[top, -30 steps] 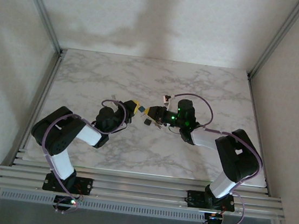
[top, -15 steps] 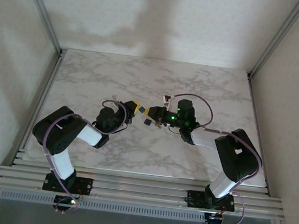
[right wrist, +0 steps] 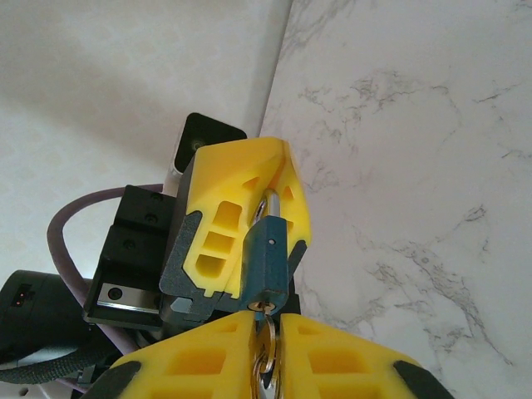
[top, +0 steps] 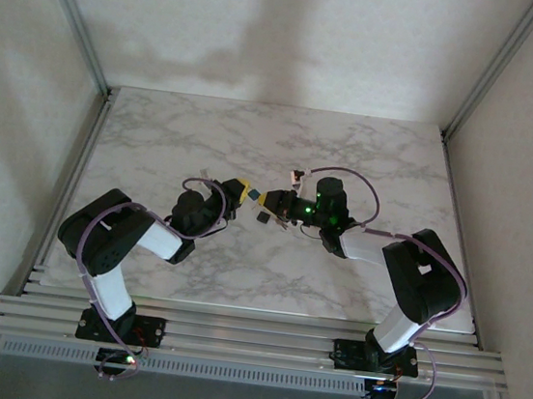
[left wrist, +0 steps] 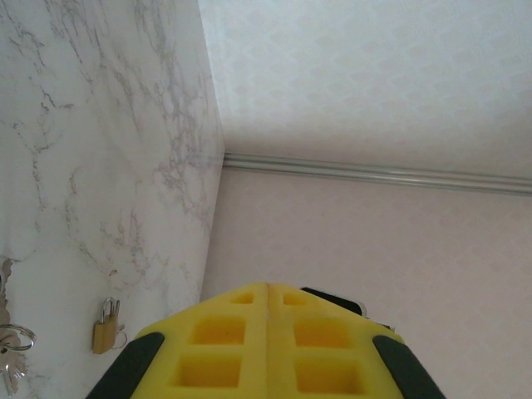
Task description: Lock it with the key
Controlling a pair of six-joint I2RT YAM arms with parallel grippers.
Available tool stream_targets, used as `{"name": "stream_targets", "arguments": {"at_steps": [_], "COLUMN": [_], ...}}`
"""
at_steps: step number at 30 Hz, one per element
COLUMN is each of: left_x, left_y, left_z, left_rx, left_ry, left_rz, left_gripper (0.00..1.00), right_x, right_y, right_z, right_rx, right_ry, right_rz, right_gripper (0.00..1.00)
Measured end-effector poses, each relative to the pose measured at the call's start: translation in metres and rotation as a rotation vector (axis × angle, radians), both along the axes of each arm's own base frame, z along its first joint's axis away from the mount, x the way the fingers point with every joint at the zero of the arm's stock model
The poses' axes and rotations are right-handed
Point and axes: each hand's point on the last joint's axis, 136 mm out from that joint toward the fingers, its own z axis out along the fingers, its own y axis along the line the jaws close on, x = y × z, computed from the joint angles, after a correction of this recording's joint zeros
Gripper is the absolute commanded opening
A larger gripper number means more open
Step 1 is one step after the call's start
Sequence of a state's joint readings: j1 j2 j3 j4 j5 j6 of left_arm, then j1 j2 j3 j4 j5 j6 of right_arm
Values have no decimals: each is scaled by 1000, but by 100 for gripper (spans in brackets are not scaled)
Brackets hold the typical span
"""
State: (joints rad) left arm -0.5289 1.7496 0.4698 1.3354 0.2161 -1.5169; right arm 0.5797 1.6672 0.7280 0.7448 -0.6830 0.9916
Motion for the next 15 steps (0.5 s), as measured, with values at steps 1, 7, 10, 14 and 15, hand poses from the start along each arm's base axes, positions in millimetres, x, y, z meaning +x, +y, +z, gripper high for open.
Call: {"name": "stream_targets", "arguments": {"at_steps": [1, 7, 10, 14, 15], "left_x": [0, 0, 0, 0, 0], "left_y": [0, 0, 0, 0, 0], "left_z": [0, 1, 1, 1, 1], "left_rx": [0, -5, -7, -9, -9], "left_ry": [1, -3, -3, -2, -2], "left_rz": [0, 0, 0, 1, 0], "left_gripper": [0, 0, 0, 0, 0], "right_x": [0, 0, 0, 0, 0], "right_y": [0, 0, 0, 0, 0], "right_z": [0, 0, 0, -2, -2], "right_rx": [0, 0, 0, -1, -2], "right_ry": [0, -1, 2, 8, 8], "right_rz": [0, 0, -1, -1, -1], "right_gripper": [14, 10, 9, 6, 5]}}
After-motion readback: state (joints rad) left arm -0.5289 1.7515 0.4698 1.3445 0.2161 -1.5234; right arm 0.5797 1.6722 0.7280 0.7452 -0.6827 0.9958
